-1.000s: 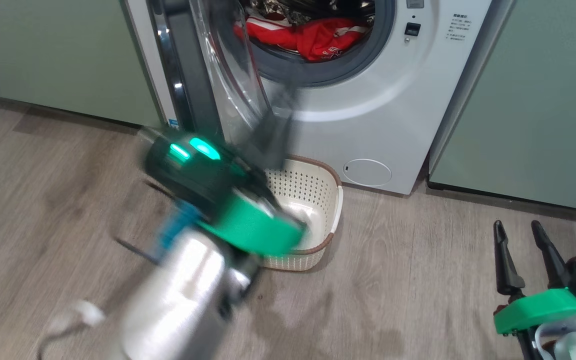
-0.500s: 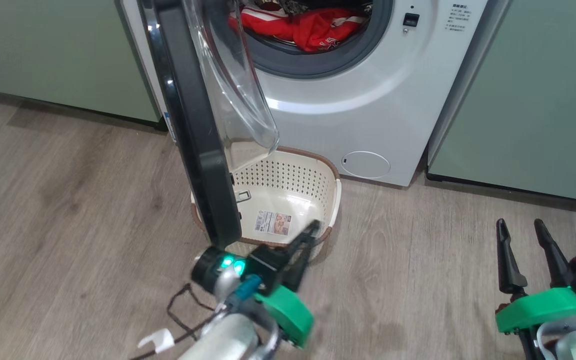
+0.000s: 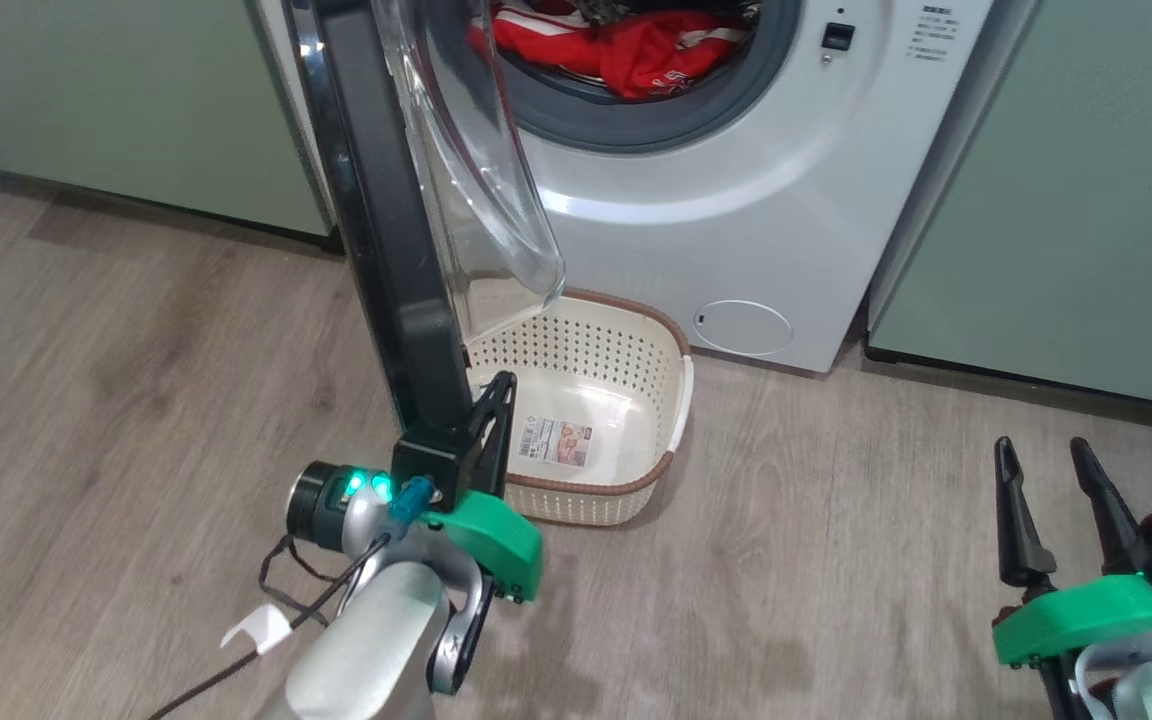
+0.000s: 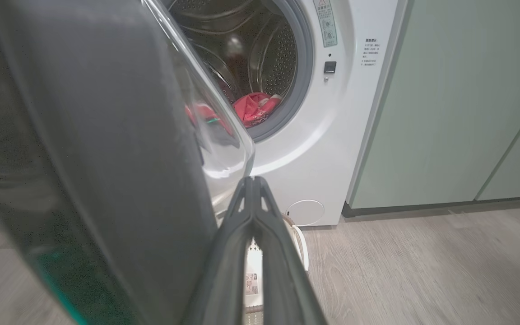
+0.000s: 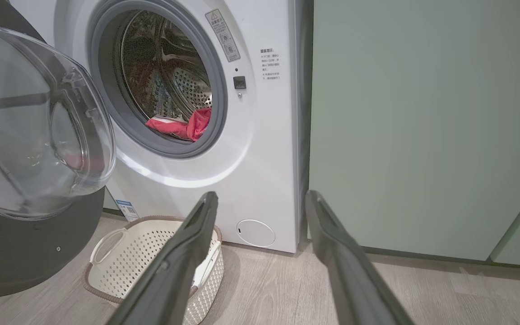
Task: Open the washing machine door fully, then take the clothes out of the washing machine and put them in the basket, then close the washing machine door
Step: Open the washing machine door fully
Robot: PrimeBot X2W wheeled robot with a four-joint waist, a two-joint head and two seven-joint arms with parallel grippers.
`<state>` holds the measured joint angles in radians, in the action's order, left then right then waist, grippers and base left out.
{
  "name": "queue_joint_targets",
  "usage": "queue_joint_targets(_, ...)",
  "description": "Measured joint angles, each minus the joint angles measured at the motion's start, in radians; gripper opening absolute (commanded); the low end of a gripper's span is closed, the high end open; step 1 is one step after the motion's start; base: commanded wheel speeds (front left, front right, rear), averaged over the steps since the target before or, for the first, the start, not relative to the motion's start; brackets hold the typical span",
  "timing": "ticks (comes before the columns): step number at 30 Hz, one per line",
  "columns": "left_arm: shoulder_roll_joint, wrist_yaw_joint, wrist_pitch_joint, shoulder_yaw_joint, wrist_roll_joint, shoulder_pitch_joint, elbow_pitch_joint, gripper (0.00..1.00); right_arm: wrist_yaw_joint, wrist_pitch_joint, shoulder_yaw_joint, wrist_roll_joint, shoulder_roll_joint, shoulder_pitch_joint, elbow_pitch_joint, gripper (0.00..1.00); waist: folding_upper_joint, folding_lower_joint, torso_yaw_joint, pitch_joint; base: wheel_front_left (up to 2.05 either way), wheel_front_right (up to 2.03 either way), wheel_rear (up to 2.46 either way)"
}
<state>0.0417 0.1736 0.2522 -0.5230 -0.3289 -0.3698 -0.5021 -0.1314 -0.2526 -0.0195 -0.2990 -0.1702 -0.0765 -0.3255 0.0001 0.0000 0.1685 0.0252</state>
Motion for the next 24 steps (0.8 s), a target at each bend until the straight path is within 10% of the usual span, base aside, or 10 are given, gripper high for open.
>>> queue_joint_targets(24,0.089,0.038,0.002,0.366,0.000,0.040,-0.026,0.00,0.000,0.000,-0.028,0.000,0.007,-0.001,0.000,1.00,0.0000,0.0000,0.152,0.029,0.00,0.00,0.00)
